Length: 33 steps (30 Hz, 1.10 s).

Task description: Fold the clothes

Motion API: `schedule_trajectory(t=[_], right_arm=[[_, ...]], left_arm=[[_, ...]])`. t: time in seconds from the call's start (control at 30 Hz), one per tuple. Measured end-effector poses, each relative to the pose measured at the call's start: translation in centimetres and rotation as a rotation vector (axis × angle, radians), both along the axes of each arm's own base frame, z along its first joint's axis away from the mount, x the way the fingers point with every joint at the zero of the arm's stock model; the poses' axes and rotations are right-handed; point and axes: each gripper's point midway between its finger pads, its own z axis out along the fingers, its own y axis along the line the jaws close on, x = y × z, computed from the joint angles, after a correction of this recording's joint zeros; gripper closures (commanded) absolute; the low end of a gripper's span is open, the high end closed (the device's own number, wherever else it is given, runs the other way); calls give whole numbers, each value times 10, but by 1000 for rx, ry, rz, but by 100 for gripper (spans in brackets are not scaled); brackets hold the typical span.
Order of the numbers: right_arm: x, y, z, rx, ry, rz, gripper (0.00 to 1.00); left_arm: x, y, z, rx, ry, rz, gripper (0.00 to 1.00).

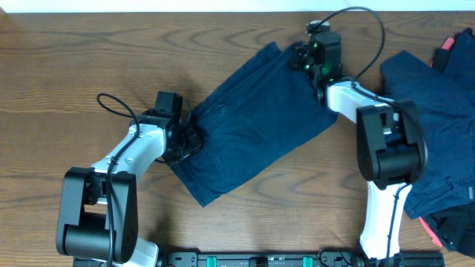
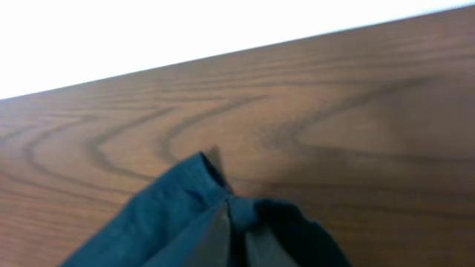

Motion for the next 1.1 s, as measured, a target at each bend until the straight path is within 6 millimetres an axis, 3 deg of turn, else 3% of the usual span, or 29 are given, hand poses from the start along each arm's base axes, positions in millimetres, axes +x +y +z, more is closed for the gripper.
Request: schedule_trajectory(t=[0.2,0.23,0.27,0.3,0.6,0.7,0.8,0.87,0.97,1.03,1.1], right_arm=[[0,10,-33,-10,15,-3,61],[-1,11,-37,-13,23,-1,50],[-3,12,-43,-16,35,2,32],[-4,12,-48,-21,45,4,1],[3,22,-33,26,7,61,1],[6,19,-14,54,-5,89,1],[3,11,20,77,-3,108,1],[-6,2,47,84,31,107,1],[-26,-8,74,75,101,116,1],[-46,-13,77,40,182,135,1],[-67,-16,67,5,278,158,1]], left_arm=[[-1,1,0,4,6,1,62],[-1,1,0,5,7,1,62],[-2,1,0,7,9,1,62],[-3,2,0,8,12,1,62],[-4,2,-1,13,18,2,61],[-4,2,-1,13,19,2,61],[-4,2,-1,13,18,2,58],[-4,2,0,12,17,-4,45],[-3,1,1,7,15,-3,42],[-3,1,1,7,15,-3,42],[-3,1,1,8,15,-3,42]])
